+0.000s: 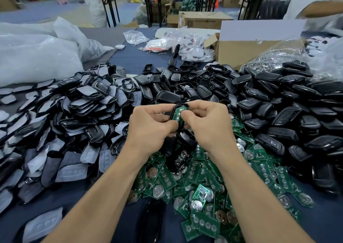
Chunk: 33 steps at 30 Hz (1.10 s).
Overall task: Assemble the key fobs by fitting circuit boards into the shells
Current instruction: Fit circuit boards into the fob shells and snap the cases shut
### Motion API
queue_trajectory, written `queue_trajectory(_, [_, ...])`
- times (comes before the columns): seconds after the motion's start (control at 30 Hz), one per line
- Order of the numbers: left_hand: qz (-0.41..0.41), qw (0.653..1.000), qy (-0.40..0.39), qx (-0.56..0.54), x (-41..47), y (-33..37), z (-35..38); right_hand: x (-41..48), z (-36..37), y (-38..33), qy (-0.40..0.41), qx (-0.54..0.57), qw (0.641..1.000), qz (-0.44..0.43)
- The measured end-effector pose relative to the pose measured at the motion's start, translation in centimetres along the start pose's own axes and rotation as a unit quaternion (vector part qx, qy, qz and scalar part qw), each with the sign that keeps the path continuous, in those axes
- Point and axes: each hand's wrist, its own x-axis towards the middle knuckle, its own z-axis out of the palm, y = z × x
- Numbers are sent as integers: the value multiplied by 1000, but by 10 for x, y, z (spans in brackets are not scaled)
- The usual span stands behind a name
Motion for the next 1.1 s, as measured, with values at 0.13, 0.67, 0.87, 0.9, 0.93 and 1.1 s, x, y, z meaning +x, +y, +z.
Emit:
queue_trajectory(0.13, [2,1000,-2,28,-1,-2,2,1,-2,0,-3,90,995,46])
queue_trajectory(0.67, [123,969,85,199,-2,5,-4,-5,8,7,-28,-94,995,-12])
queue_trajectory(0.87, [95,944,311,45,14,13,-33,-17,23,-5,-46,-176,981,-61])
queue_trajectory(0.9, [91,937,337,7,17,14,-42,-18,24,-8,-56,-181,980,-66])
queue_trajectory(0.93, [83,930,358,-28,20,14,-51,-19,26,-11,-66,-183,978,-73])
queue_trajectory(1.1, [39,908,405,-96,31,9,-74,-4,51,-25,-98,-180,972,-112])
